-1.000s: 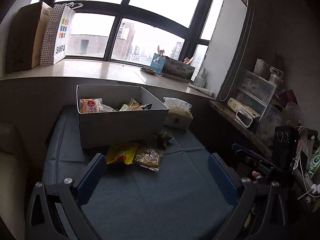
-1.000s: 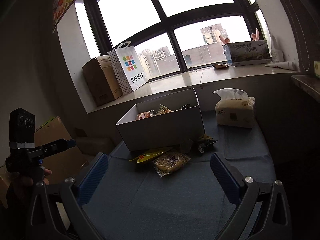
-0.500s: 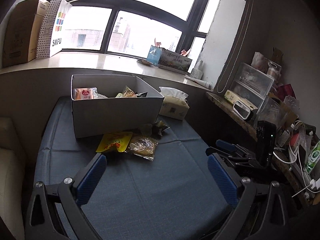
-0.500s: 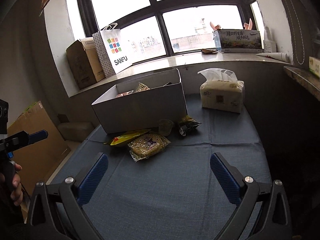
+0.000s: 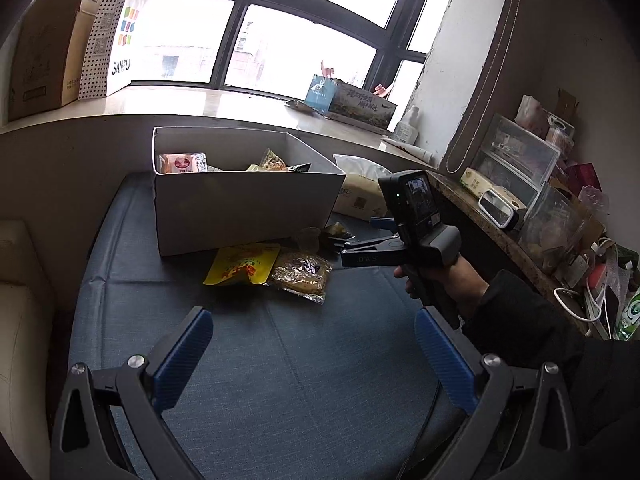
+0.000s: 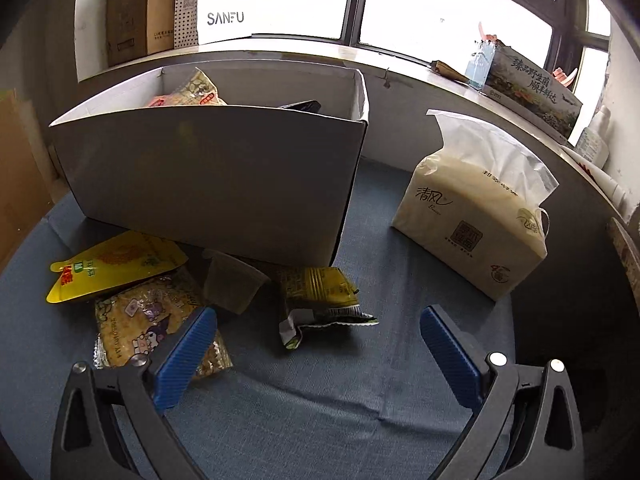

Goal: Organize snacks
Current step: 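Grasp the yellow-striped snack bag with the right tool while the left tool grasps the yellow pouch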

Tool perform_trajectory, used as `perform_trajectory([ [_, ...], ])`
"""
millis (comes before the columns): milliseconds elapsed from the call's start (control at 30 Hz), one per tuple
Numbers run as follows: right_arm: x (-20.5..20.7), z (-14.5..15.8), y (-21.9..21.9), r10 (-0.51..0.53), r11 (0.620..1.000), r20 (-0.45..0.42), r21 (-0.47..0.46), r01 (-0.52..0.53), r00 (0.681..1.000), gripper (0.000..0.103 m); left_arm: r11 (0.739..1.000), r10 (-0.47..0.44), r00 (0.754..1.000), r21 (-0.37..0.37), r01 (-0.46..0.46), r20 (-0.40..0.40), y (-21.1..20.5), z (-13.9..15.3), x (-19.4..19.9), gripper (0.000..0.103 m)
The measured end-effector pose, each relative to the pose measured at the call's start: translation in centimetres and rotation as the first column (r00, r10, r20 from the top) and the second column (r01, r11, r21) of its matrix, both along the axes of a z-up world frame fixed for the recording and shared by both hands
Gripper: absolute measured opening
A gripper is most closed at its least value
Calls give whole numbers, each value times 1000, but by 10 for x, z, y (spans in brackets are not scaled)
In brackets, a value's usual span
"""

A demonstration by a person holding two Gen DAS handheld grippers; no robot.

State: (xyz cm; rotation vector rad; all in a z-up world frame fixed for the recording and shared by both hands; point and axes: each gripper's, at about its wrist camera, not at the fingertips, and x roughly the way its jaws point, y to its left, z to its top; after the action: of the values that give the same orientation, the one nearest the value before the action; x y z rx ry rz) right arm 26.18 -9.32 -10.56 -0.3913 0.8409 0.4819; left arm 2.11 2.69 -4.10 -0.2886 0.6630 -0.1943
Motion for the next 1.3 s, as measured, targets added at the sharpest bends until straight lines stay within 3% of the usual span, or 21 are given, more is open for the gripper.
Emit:
perform_trajectory([
  [167,24,-14,3,-19,1000,-55,13,20,998,101,999,32,999,-16,-32,-31,12,-11,5,103],
  [233,30,-18,4,-34,999,-81,-4,33,996,80,999,39,998,-25,-40,-41,15,-14,6,103],
  [267,32,-22,4,-40,999,-97,-19,38,995,53,999,39,998,-32,-41,-46,16,-16,7,103],
  [400,26,-20,-9,-25,997,-138,64,34,990,53,997,51,997,-55,-55,-62,22,-21,9,103],
  [600,-19,6,-35,-34,988,-98,147,48,995,53,997,50,995,-47,-54,-87,27,-31,27,103],
  [900,-117,54,-69,19,937,-44,349,-3,999,53,999,31,975,-25,-37,-218,35,-71,121,103],
  [1000,-138,61,-69,22,933,-23,359,-13,999,53,998,42,962,52,-29,-269,32,-86,154,103],
  [1233,-148,56,-80,13,923,-40,385,3,999,53,996,32,930,90,1,-367,22,-118,197,102],
  [1267,-148,54,-80,10,924,-45,383,8,999,53,996,24,932,83,7,-363,20,-120,197,101],
  [1300,-148,52,-82,6,923,-49,384,13,999,53,996,26,941,91,5,-338,19,-119,196,87],
])
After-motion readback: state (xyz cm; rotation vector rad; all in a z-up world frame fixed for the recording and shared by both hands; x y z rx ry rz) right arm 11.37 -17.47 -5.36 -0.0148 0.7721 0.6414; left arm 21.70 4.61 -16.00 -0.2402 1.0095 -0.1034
